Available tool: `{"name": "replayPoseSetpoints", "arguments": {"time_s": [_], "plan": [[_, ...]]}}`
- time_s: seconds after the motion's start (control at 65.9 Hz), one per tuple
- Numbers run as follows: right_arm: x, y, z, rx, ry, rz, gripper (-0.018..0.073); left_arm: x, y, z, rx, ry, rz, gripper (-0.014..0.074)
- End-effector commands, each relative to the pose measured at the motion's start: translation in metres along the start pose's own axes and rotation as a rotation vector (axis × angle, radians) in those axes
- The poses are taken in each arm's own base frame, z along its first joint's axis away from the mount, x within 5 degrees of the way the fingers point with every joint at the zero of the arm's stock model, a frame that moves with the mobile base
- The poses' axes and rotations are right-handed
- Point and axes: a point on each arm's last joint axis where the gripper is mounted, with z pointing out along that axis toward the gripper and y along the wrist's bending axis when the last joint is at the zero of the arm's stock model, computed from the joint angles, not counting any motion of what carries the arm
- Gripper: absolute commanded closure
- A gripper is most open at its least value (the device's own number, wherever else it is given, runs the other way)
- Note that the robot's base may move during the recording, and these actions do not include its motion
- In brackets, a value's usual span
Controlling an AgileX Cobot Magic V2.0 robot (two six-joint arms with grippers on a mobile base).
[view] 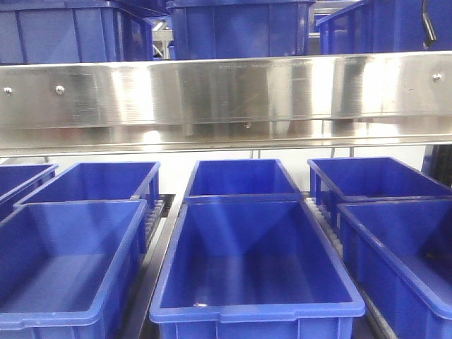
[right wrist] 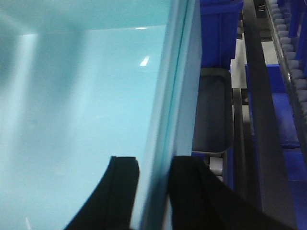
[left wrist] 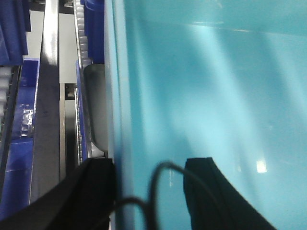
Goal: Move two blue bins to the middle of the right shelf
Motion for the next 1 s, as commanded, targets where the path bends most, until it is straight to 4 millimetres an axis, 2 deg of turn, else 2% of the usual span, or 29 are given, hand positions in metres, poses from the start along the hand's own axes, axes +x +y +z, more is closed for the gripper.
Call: {"name": "replayPoseSetpoints", "arguments": {"time_s": [0.0, 0.986], "plan": [[-0.017, 0.0049, -0.0125, -0.031, -0.165, 0.011, 0.0713, -0.0076, -0.0219, -0.0258, 0.15, -0.065, -0.002, 0.0707], [-0.017, 0.0049, -0.0125, -0.031, -0.165, 0.011, 0.0713, -0.0076, -0.0216, -0.0257, 0.146, -0.066, 0.0, 0.0707]]}}
